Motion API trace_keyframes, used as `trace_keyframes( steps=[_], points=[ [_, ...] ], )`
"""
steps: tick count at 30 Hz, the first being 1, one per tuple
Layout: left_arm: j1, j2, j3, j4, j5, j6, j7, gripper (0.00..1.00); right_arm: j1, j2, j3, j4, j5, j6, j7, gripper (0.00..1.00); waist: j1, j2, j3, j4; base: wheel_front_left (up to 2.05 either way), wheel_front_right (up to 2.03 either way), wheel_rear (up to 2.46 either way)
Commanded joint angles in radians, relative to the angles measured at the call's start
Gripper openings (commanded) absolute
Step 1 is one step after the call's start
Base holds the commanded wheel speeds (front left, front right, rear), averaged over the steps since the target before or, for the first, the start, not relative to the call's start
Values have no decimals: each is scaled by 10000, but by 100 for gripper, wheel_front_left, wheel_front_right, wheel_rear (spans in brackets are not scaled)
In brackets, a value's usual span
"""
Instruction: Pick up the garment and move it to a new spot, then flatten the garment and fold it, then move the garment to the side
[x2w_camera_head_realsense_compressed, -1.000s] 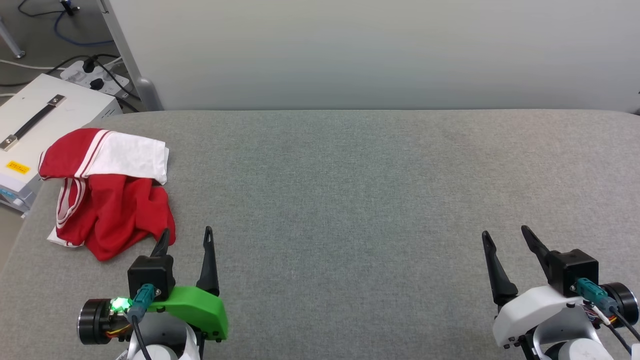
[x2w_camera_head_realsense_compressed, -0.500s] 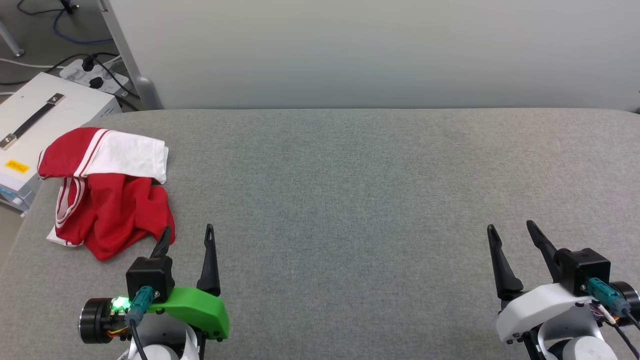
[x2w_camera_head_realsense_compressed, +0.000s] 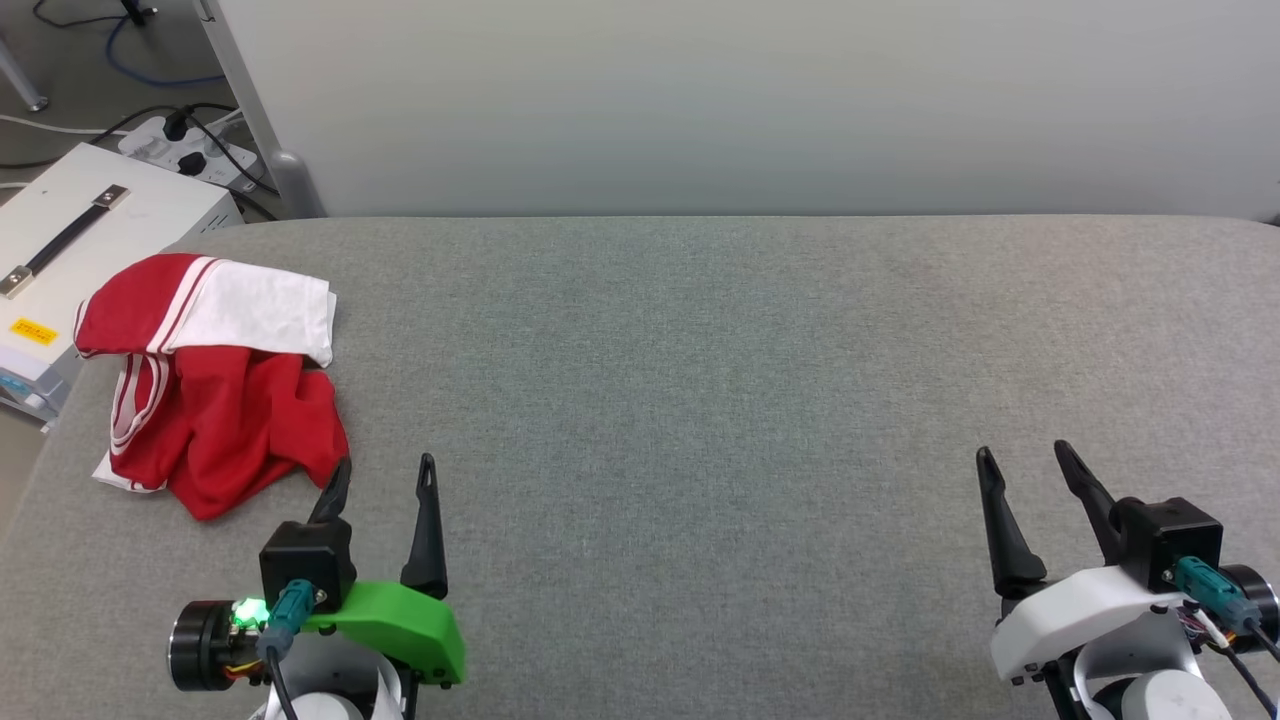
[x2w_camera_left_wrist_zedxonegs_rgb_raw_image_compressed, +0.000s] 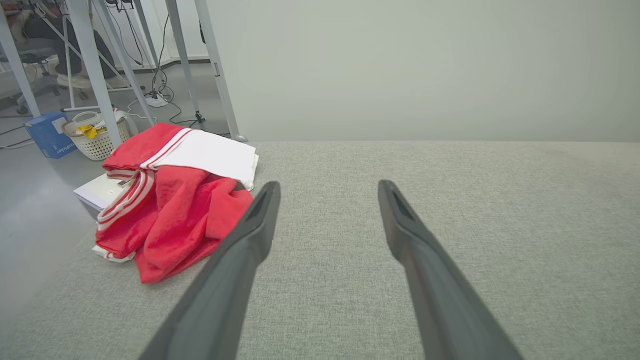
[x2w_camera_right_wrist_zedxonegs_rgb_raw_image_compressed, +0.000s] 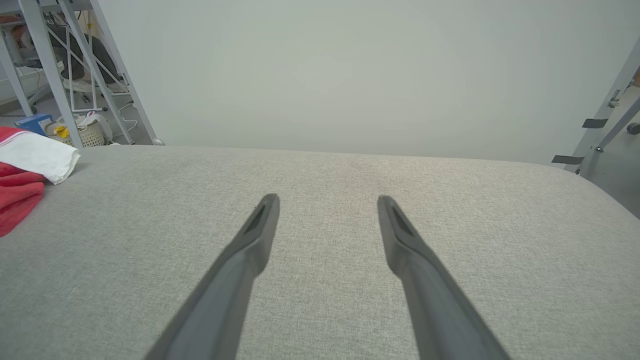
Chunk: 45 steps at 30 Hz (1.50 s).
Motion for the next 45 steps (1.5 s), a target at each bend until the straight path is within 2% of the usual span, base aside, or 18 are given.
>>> trace_keyframes(
  steps=[1,38,45],
  points=[
    [-71,-18,-22,78,-115,-45,-119,100,-196,-6,5,83,-15,-3,-121,100,0,44,1,1,0,0,0],
    [-159,-33,-281,823,-483,-168,-926,100,-564,-8,-52,786,145,-6,-917,100,0,81,35,13,0,0,0],
    [-222,-36,-330,948,-546,-180,-1073,100,-561,-8,-76,780,203,-7,-1062,100,0,88,105,230,0,0,0]
  ],
)
